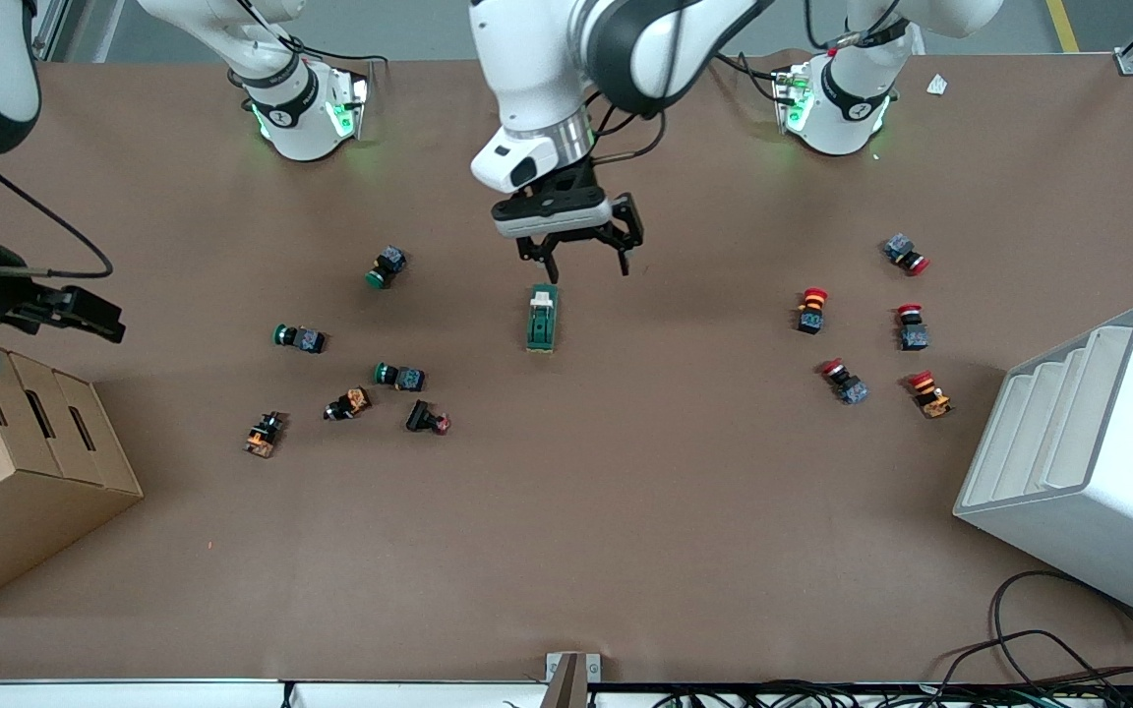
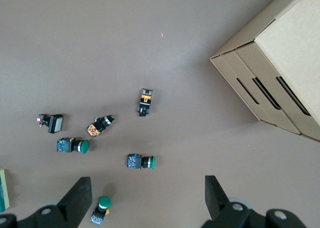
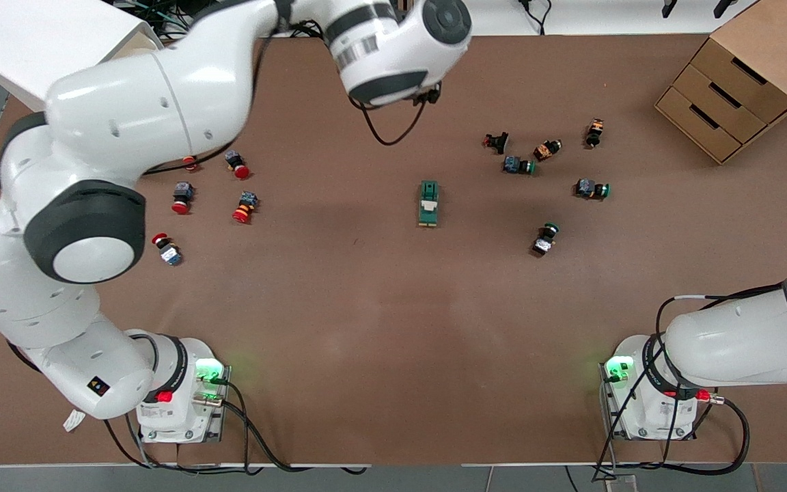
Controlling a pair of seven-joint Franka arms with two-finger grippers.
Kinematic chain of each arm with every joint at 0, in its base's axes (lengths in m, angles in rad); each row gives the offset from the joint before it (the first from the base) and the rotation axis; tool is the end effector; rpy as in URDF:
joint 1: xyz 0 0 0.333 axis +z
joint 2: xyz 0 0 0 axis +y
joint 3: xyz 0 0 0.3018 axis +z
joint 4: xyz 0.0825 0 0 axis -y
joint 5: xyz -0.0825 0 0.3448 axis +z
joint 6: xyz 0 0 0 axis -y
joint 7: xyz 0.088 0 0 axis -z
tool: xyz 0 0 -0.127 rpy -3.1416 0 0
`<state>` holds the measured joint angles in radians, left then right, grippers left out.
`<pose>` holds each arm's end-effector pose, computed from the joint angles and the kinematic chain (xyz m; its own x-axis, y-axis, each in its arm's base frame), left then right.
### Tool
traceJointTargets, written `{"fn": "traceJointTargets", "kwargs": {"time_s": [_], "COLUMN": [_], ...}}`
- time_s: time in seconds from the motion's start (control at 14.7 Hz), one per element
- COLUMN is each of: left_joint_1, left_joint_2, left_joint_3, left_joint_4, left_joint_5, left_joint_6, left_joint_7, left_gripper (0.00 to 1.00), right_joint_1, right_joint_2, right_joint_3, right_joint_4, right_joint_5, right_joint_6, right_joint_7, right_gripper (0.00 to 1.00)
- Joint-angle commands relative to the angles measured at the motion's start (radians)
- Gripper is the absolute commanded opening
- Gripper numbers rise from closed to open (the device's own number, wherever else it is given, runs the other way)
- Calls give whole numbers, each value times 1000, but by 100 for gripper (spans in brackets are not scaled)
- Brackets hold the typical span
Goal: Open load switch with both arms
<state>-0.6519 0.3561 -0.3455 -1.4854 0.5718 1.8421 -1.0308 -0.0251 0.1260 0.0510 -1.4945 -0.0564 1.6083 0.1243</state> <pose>0.4083 -0.4803 0.4675 0.9243 -0.1291 0.3592 -0.0506 -0.9742 -0.2200 0.5547 0.0057 0.5595 0.9953 -0.0963 -0.0058 -0.0959 -0.9941 0.0510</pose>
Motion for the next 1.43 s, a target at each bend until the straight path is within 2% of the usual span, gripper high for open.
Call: {"fn": "traceJointTargets", "kwargs": {"time_s": [0.0, 0.14, 0.41, 0.68, 0.95, 1.36], "left_joint_1": [79, 124, 205, 294, 395, 583], "left_joint_2": [-83, -104, -111, -114, -150, -233], "left_joint_3": [-4, -1, 0, 2, 0, 3], "left_joint_4": [-15, -7, 68, 70, 76, 73], "left_joint_5": [-102, -141, -239, -262, -271, -423], "left_joint_6": [-23, -47, -147, -178, -221, -284], "left_joint_7": [165, 268, 382, 451, 575, 622], "left_gripper": [100, 100, 100, 100, 100, 100], "right_joint_1": [-30, -32, -36, -49, -44, -38], "right_joint_2": [-65, -68, -65, -62, -60, -59], "right_joint_3": [35, 32, 23, 23, 26, 30], "right_joint_4": [-56, -40, 14, 83, 108, 102], "right_joint_5": [-23, -22, -10, 40, 41, 52], "right_joint_6": [-7, -30, -88, -148, -189, -249], "right_joint_7": [-6, -5, -5, -2, -3, 0], "right_gripper": [100, 100, 100, 100, 100, 100]}}
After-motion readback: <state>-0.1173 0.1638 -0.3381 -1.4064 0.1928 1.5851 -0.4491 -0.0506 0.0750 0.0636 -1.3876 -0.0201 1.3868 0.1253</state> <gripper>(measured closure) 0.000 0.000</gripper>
